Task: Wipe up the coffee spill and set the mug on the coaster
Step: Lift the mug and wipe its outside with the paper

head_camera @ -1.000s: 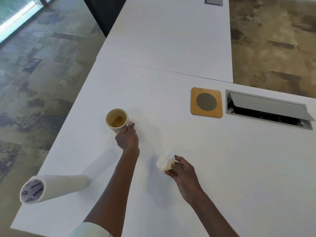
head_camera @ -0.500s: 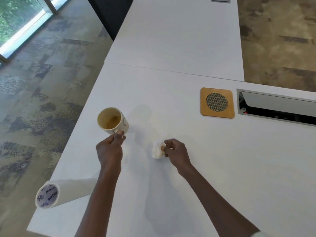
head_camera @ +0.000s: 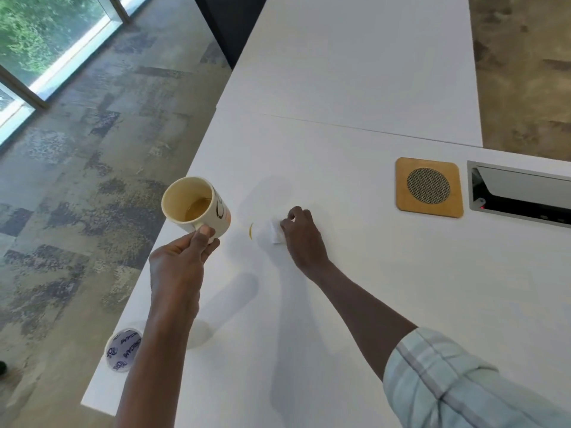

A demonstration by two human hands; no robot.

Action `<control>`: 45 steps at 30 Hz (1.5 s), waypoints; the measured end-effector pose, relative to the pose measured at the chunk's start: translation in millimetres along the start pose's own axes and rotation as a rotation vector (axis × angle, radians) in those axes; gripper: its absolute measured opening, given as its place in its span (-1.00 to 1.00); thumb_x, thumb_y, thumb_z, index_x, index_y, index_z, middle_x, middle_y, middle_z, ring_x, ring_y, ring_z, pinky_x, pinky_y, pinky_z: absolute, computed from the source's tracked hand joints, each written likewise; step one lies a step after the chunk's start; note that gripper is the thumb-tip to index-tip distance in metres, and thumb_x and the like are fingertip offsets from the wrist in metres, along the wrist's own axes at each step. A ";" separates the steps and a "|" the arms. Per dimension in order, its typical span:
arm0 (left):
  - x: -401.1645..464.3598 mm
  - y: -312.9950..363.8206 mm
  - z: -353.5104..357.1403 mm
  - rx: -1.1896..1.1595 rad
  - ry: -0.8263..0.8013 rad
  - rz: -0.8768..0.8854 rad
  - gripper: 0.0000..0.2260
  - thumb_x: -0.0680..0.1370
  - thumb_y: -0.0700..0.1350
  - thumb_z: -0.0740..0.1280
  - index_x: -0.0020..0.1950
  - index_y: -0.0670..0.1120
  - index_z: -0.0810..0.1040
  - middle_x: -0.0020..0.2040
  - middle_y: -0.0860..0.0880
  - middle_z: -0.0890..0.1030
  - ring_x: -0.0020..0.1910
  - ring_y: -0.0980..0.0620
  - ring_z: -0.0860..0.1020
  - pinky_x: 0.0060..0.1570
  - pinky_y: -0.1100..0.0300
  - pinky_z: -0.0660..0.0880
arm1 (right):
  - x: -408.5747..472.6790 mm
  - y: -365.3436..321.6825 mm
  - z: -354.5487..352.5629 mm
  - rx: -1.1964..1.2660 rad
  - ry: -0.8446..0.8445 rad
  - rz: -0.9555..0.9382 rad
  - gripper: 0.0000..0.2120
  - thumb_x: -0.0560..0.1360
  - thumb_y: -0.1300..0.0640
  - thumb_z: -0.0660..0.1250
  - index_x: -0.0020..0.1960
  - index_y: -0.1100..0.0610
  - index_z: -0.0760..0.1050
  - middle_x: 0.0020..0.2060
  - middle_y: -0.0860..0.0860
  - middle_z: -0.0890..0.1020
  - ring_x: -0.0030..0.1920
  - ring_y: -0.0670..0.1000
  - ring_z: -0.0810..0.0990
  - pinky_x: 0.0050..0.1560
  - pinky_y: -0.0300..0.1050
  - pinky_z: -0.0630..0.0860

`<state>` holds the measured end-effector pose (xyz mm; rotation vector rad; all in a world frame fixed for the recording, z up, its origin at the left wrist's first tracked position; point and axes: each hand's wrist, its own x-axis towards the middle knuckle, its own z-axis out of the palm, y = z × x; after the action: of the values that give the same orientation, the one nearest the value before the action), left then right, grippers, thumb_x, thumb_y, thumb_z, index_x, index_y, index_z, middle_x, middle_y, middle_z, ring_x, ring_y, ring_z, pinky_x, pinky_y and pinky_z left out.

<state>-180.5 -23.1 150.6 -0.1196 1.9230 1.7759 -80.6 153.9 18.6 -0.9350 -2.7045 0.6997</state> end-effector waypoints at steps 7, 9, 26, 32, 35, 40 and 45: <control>-5.4 3.7 -3.0 -0.019 -0.008 0.009 -0.91 0.51 -0.09 0.49 -0.04 -0.09 0.72 -0.08 -0.03 0.77 -0.01 0.00 0.74 0.34 -0.06 0.47 | -17.1 -2.5 7.6 -0.277 -0.027 -0.113 -0.61 0.51 0.42 0.11 0.32 0.31 0.41 0.31 0.17 0.45 0.21 0.19 0.45 0.09 0.03 0.52; -7.1 4.9 -4.0 -0.024 -0.018 0.012 -0.92 0.51 -0.09 0.49 -0.08 -0.08 0.73 -0.07 -0.04 0.77 -0.01 0.00 0.74 0.33 -0.05 0.48 | -12.7 -4.4 6.5 -0.288 -0.065 -0.110 -0.65 0.50 0.43 0.10 0.24 0.32 0.45 0.21 0.17 0.50 0.15 0.18 0.47 0.01 0.02 0.53; -15.6 12.1 -5.2 0.014 -0.031 0.014 -0.90 0.52 -0.07 0.47 -0.16 0.06 0.78 -0.11 -0.03 0.77 0.00 0.01 0.74 0.32 -0.04 0.48 | -1.2 -39.0 11.7 -0.318 -0.229 -0.330 -0.55 0.46 0.46 0.04 0.31 0.43 0.43 0.25 0.27 0.56 0.31 0.19 0.50 0.19 0.01 0.57; -16.9 10.9 -2.1 -0.006 -0.022 0.007 -0.91 0.52 -0.09 0.47 -0.15 -0.01 0.78 -0.09 -0.05 0.77 0.00 -0.01 0.74 0.31 -0.01 0.50 | -13.2 -47.3 25.8 -0.318 -0.334 -0.524 -0.57 0.51 0.40 0.06 0.35 0.33 0.41 0.36 0.24 0.47 0.41 0.17 0.40 0.25 0.00 0.53; -16.7 11.9 -1.7 -0.004 -0.019 0.003 -0.88 0.53 -0.09 0.47 -0.18 0.00 0.78 -0.12 -0.04 0.77 0.00 -0.01 0.74 0.33 -0.03 0.48 | -32.1 -20.7 6.6 -0.268 -0.327 -0.503 -0.58 0.41 0.41 0.18 0.24 0.33 0.55 0.24 0.22 0.60 0.30 0.16 0.56 0.12 -0.06 0.61; -14.9 10.7 -3.1 -0.007 -0.022 -0.001 -0.91 0.53 -0.09 0.47 -0.10 -0.07 0.75 -0.12 -0.05 0.77 0.00 0.00 0.74 0.35 -0.05 0.46 | 24.5 -24.2 10.9 -0.263 -0.269 -0.246 -0.45 0.56 0.45 -0.05 0.54 0.34 0.04 0.57 0.17 0.11 0.58 0.07 0.06 0.49 -0.12 0.18; -15.0 12.5 2.6 -0.001 -0.021 0.009 -0.87 0.52 -0.10 0.47 -0.21 0.00 0.77 -0.12 -0.03 0.77 -0.02 -0.01 0.74 0.32 -0.06 0.48 | -42.1 -49.6 37.9 -0.164 -0.378 -0.526 -0.45 0.53 0.48 -0.03 0.52 0.37 0.11 0.54 0.22 0.20 0.56 0.12 0.14 0.50 -0.17 -0.06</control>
<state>-171.8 -23.0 168.2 -0.0931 1.9105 1.7773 -86.5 79.4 8.9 -0.0863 -3.1690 0.5917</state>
